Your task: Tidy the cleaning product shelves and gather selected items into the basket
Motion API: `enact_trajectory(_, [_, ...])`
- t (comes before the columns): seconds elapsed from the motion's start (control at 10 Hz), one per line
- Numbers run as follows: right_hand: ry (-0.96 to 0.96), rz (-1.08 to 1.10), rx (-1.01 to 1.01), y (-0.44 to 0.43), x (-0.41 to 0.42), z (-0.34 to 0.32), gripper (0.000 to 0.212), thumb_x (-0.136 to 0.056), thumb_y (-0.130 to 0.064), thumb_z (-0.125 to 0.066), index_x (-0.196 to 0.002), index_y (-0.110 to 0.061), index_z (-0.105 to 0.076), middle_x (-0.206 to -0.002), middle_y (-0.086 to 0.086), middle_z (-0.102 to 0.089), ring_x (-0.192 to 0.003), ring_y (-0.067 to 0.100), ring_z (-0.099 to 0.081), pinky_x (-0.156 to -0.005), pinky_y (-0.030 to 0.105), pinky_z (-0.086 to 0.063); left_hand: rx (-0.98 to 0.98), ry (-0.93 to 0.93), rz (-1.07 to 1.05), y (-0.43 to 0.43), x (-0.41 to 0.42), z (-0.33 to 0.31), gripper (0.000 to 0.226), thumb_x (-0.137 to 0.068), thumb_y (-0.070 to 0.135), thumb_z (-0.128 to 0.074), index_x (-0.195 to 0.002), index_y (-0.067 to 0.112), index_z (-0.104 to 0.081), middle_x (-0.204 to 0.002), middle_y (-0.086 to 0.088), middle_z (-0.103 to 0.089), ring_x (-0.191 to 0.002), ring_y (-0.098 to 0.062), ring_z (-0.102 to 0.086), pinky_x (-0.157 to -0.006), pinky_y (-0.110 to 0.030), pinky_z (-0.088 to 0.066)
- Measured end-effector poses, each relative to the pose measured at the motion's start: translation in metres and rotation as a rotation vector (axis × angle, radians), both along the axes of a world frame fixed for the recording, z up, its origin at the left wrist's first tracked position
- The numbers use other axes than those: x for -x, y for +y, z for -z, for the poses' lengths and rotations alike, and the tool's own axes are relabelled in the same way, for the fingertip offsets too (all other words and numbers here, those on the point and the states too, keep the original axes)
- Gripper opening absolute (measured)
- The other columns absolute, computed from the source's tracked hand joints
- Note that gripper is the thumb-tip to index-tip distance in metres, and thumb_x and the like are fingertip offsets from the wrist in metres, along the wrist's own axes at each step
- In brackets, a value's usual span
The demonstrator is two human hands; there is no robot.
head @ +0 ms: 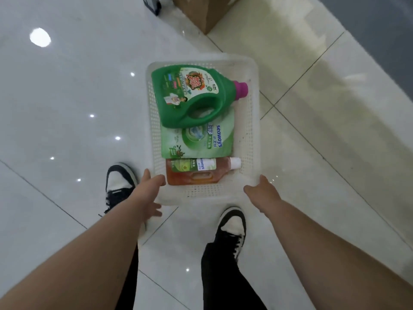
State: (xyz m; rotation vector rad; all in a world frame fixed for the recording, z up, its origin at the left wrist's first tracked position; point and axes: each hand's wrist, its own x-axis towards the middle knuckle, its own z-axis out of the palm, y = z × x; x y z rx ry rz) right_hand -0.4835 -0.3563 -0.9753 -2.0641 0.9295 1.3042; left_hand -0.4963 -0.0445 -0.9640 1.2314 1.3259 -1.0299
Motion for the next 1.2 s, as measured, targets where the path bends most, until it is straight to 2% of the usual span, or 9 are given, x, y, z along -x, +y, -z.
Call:
enact_trajectory(0.1, [0.013, 0.246, 0.013, 0.007, 0.010, -0.001, 0.085, -0.096, -0.032, -0.061, -0.165, -0.019, -0.012, -0.157, 0.013, -0.042, -0.132, 0.035, -0.052, -0.108, 0.048, -0.049, -0.020, -0.024, 0.135, 0.008, -0.037, 0.003, 0.083, -0.091, 0.028, -0.056, -0.154, 0.060, -0.012, -0.169, -0.003, -0.019, -0.128, -0.056, -0.046, -0.104, -0.066, -0.042])
enact_trajectory(0.3, [0.004, 0.881, -0.038, 0.038, 0.012, -0.003, 0.075, -0.093, -0.019, -0.064, -0.159, -0.028, -0.028, -0.124, 0.013, -0.057, -0.104, 0.034, -0.066, -0.087, 0.044, -0.060, 0.031, -0.106, 0.352, 0.021, -0.127, -0.005, 0.073, -0.087, 0.033, -0.058, -0.151, 0.056, -0.032, -0.154, 0.001, -0.038, -0.108, -0.046, -0.059, -0.087, -0.044, -0.052])
enact_trajectory(0.5, [-0.157, 1.229, -0.164, 0.051, -0.018, 0.011, 0.076, -0.094, -0.013, -0.063, -0.161, -0.024, -0.028, -0.133, 0.021, -0.051, -0.088, 0.030, -0.059, -0.089, 0.043, -0.060, -0.024, -0.202, 0.482, 0.007, -0.218, -0.009, 0.032, -0.090, 0.030, -0.062, -0.121, 0.029, -0.063, -0.121, 0.001, -0.052, -0.096, -0.038, -0.061, -0.092, -0.043, -0.051])
enact_trajectory(0.6, [-0.247, 1.284, -0.181, 0.043, -0.045, 0.012, 0.079, -0.093, -0.012, -0.063, -0.161, -0.028, -0.025, -0.113, 0.016, -0.052, -0.078, 0.024, -0.058, -0.083, 0.038, -0.059, -0.036, -0.242, 0.516, -0.010, -0.255, -0.012, 0.018, -0.090, 0.031, -0.064, -0.104, 0.022, -0.062, -0.115, -0.002, -0.052, -0.104, -0.043, -0.064, -0.100, -0.045, -0.052])
enact_trajectory(0.7, [-0.328, 1.298, -0.170, 0.027, -0.075, 0.015, 0.077, -0.092, -0.012, -0.062, -0.160, -0.027, -0.028, -0.114, 0.015, -0.052, -0.075, 0.022, -0.055, -0.087, 0.039, -0.059, -0.027, -0.308, 0.546, -0.026, -0.285, -0.014, 0.047, -0.091, 0.030, -0.063, -0.133, 0.011, -0.056, -0.136, -0.009, -0.050, -0.105, -0.046, -0.067, -0.098, -0.043, -0.050])
enact_trajectory(0.9, [-0.429, 1.222, -0.214, 0.004, -0.125, 0.027, 0.061, -0.089, -0.012, -0.063, -0.147, -0.017, -0.044, -0.119, 0.020, -0.058, -0.086, 0.028, -0.065, -0.076, 0.033, -0.061, 0.016, -0.423, 0.482, -0.044, -0.328, -0.008, 0.047, -0.096, 0.023, -0.059, -0.141, 0.011, -0.053, -0.150, -0.008, -0.049, -0.117, -0.036, -0.061, -0.103, -0.037, -0.047])
enact_trajectory(1.0, [-0.474, 1.210, -0.211, -0.006, -0.147, 0.029, 0.069, -0.090, -0.009, -0.060, -0.154, -0.022, -0.037, -0.131, 0.021, -0.058, -0.100, 0.032, -0.068, -0.083, 0.034, -0.059, 0.051, -0.473, 0.475, -0.060, -0.342, -0.008, 0.054, -0.098, 0.020, -0.057, -0.150, 0.009, -0.046, -0.161, -0.014, -0.038, -0.144, -0.034, -0.041, -0.107, -0.040, -0.043])
enact_trajectory(1.1, [-0.525, 1.186, -0.174, -0.015, -0.160, 0.026, 0.078, -0.095, -0.009, -0.058, -0.163, -0.026, -0.023, -0.123, 0.013, -0.060, -0.106, 0.029, -0.066, -0.090, 0.033, -0.054, 0.030, -0.511, 0.510, -0.062, -0.353, -0.011, 0.049, -0.099, 0.019, -0.058, -0.147, 0.009, -0.049, -0.157, -0.013, -0.041, -0.142, -0.033, -0.043, -0.109, -0.045, -0.043])
enact_trajectory(1.2, [-0.442, 0.753, -0.072, 0.011, -0.109, 0.002, 0.066, -0.101, -0.017, -0.055, -0.162, -0.021, -0.030, -0.139, 0.008, -0.058, -0.122, 0.029, -0.060, -0.095, 0.029, -0.044, -0.144, -0.405, 0.720, -0.032, -0.317, -0.021, 0.042, -0.100, 0.025, -0.060, -0.141, 0.018, -0.054, -0.145, -0.004, -0.049, -0.127, -0.030, -0.048, -0.110, -0.049, -0.043])
